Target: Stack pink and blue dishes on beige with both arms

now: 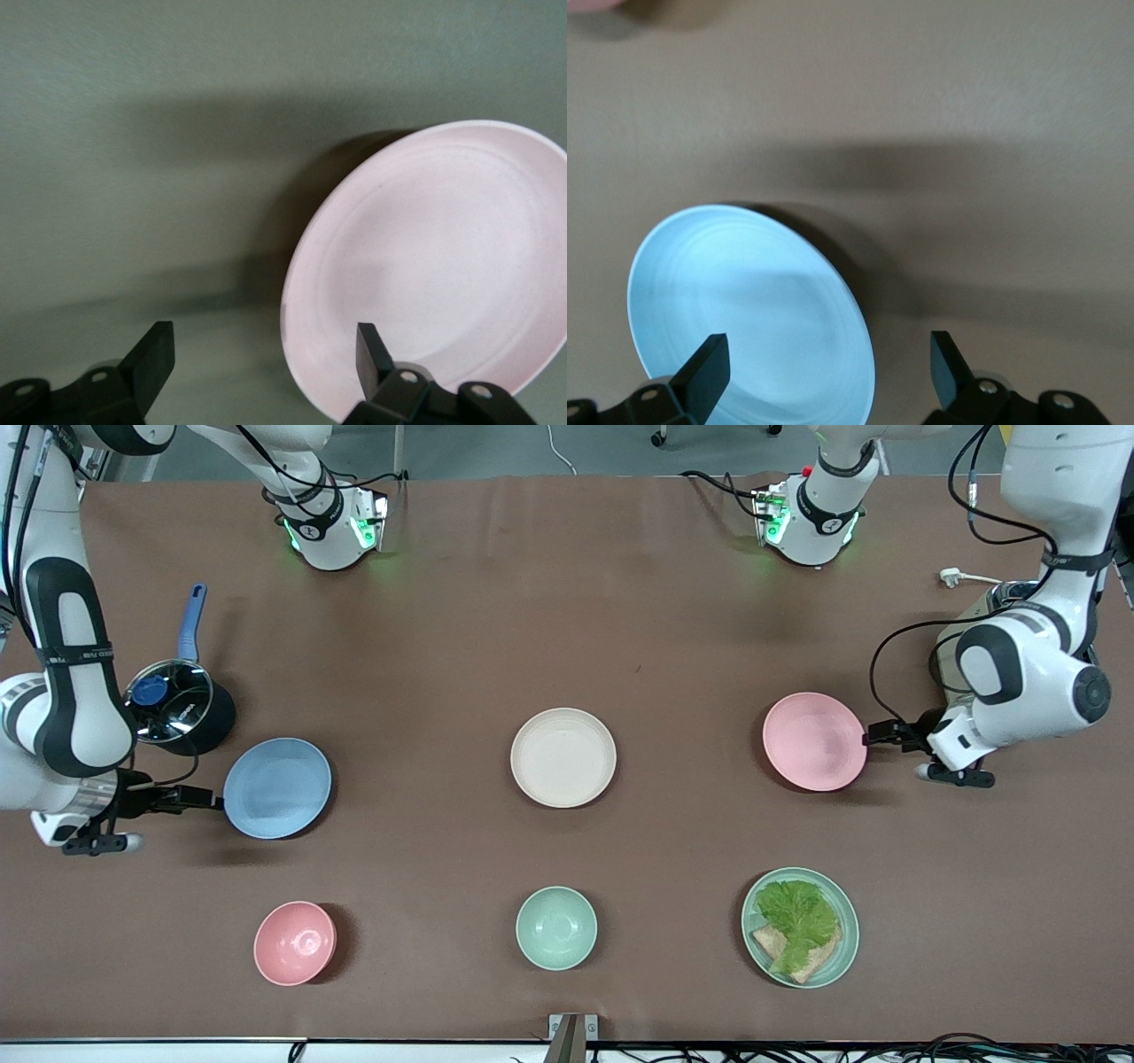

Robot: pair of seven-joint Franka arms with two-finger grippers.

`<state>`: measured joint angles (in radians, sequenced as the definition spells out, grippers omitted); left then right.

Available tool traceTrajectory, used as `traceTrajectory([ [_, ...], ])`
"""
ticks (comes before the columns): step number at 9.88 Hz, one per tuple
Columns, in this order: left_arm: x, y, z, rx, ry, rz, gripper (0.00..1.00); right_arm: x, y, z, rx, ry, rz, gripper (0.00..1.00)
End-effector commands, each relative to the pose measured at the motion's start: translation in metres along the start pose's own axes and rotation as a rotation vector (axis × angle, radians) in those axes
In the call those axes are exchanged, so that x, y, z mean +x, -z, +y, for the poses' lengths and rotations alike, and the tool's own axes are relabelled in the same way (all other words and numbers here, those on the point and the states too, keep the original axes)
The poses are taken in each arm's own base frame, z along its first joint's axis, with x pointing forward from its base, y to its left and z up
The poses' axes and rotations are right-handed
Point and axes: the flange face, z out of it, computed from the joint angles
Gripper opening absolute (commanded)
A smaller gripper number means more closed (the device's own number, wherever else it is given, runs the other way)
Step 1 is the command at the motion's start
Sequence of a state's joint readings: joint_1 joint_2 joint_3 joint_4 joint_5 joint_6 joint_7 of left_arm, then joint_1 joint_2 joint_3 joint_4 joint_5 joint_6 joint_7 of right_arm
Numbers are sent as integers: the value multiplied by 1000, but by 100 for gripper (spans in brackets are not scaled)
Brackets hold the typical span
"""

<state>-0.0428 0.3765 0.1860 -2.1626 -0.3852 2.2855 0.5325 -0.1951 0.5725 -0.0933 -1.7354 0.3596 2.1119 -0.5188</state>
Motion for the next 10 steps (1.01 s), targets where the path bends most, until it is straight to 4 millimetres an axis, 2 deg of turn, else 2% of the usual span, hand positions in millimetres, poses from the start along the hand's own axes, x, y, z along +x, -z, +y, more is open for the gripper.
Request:
traceTrajectory([
  [1, 1, -39, 2, -42, 6, -29, 60, -28, -18, 9, 23, 14, 13, 100],
  [2, 3, -47, 12, -59, -2, -34, 34, -33, -25, 14, 3, 3, 30, 100],
  [3, 3, -46, 13, -61, -7, -34, 13, -40, -36, 15, 6, -4, 14, 97],
  [4, 3, -46, 13, -62, -17, -33, 4, -45, -44, 15, 16, -12, 1, 90],
  [5, 3, -42, 12, -65, -16, -29, 1, -47, -44, 15, 21, 5, -2, 79],
  [6, 4, -27, 17, -66, -21, -8, 0, -48, -44, 17, 24, 26, -2, 64],
  [7, 7, -10, 30, -82, -35, -1, 0, -48, -45, 18, 32, 18, 1, 51],
  [8, 11, 11, 59, -104, -73, 11, 0, -48, -46, 16, 57, -4, 14, 33],
  [9, 13, 26, 97, -115, -96, 29, 0, -48, -45, 17, 68, -16, 25, 13],
  [10, 17, 22, 142, -124, -123, 19, 0, -48, -45, 19, 79, -32, 34, 1],
])
